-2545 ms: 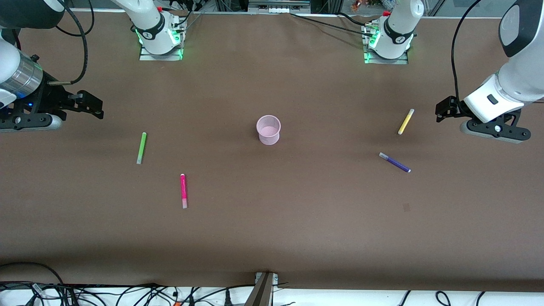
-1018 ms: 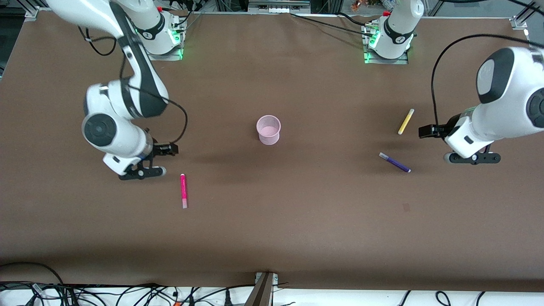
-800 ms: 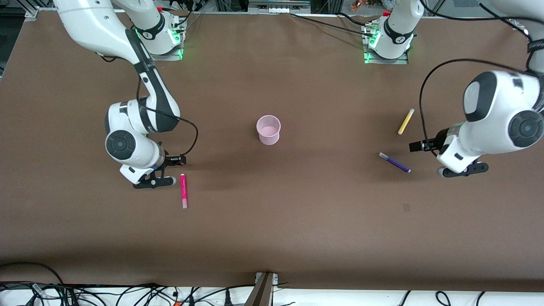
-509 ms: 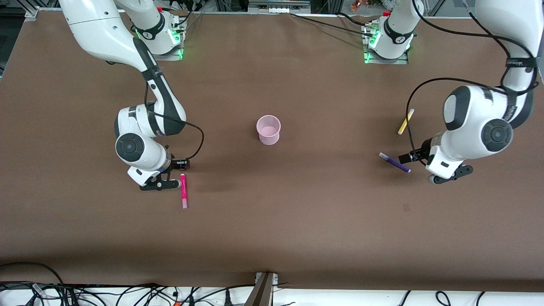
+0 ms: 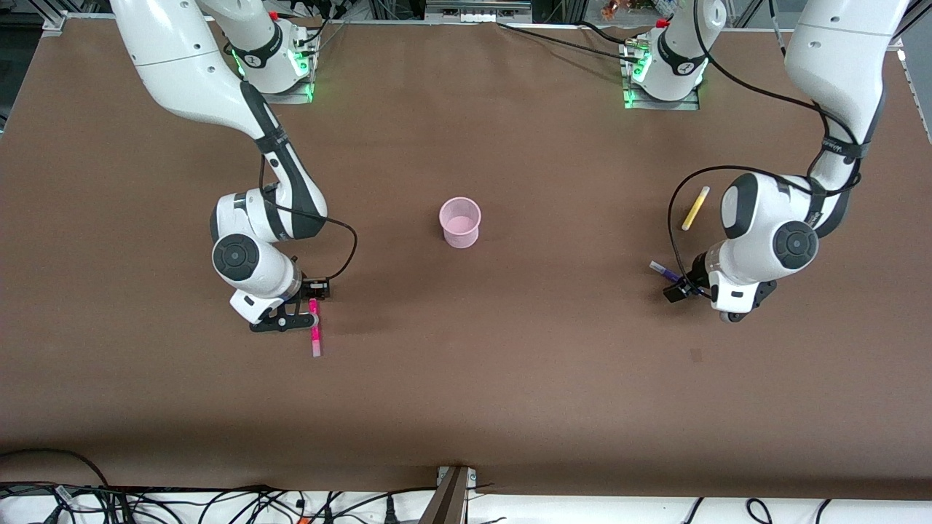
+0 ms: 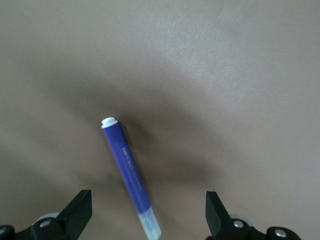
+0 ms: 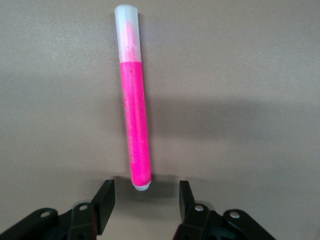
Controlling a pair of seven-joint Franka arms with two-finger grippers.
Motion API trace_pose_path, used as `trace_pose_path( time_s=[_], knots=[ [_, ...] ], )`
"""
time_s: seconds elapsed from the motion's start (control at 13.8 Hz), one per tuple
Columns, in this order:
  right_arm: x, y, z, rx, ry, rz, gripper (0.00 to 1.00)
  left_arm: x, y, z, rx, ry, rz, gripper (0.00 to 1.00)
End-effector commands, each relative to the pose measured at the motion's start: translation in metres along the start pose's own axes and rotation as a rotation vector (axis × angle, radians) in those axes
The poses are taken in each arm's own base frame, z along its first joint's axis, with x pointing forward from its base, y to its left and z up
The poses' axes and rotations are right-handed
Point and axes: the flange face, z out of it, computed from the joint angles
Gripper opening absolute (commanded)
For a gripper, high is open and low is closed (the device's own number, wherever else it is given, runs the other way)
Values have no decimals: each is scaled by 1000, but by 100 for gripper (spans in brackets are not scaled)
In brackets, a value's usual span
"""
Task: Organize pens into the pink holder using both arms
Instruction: 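Grasp the pink marker with the right gripper while the left gripper grasps the blue marker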
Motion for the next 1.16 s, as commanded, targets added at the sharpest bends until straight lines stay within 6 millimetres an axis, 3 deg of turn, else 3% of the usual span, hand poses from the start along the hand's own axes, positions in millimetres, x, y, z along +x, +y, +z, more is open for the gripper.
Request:
trace_pose_path(
  time_s=[0.0, 0.15, 0.36, 0.44, 0.58, 0.73, 0.95, 1.09],
  knots=[
    [4, -3, 1, 11, 12, -14, 49, -8, -7, 16, -32, 22, -26, 100],
    [4, -3, 1, 12, 13, -12, 48, -7, -7, 25, -33, 21, -26, 100],
    [13, -4, 1, 14, 42, -4, 57, -7, -8, 25, -33, 21, -27, 74],
    [13, -4, 3, 13, 41, -7, 57, -6, -9, 26, -32, 20, -30, 69],
    [15, -5, 1, 15, 45, -2, 56, -2, -13, 26, -32, 21, -35, 69],
    [15, -4, 2, 13, 46, -2, 50, -2, -13, 27, -29, 22, -34, 57],
    [14, -5, 6, 10, 40, -11, 32, -2, -14, 30, -22, 20, -30, 35],
    [17, -6, 4, 13, 46, 0, 26, -1, -15, 30, -22, 20, -28, 13]
  ],
)
